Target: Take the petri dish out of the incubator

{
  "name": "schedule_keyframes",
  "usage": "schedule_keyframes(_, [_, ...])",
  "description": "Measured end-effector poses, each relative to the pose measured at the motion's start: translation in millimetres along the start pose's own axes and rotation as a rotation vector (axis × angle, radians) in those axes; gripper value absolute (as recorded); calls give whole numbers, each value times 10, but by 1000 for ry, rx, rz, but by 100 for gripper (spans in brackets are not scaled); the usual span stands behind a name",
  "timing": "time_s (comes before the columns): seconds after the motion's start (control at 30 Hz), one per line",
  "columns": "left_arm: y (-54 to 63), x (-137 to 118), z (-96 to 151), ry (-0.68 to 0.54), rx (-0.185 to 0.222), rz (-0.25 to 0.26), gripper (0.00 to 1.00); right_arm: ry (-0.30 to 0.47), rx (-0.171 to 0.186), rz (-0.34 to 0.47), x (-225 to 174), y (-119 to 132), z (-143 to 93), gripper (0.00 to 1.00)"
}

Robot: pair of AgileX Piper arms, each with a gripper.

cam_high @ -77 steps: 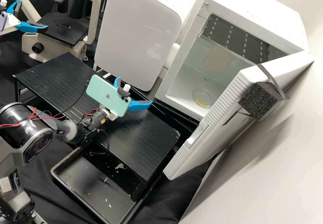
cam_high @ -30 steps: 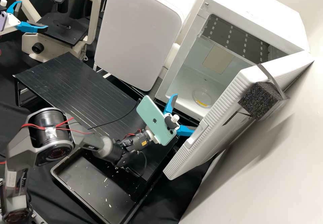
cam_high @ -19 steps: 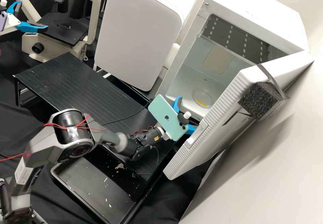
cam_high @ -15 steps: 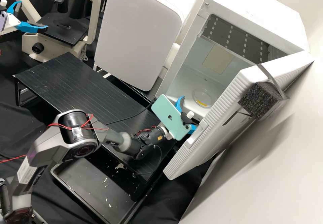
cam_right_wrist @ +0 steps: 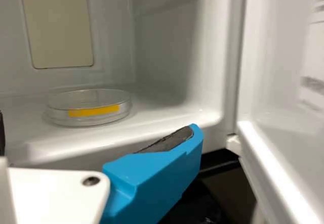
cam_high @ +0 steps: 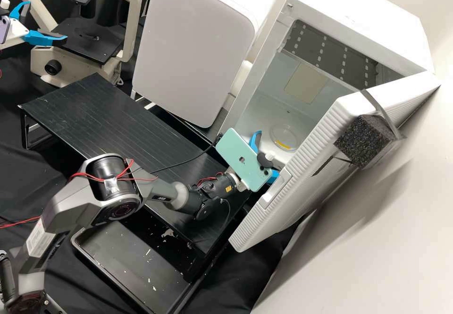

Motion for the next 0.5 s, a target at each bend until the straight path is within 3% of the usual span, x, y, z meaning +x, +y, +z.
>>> schedule_keyframes(0.5, [0, 0, 0, 0, 0, 0, 100, 4, -18, -11, 285, -80, 91, 100])
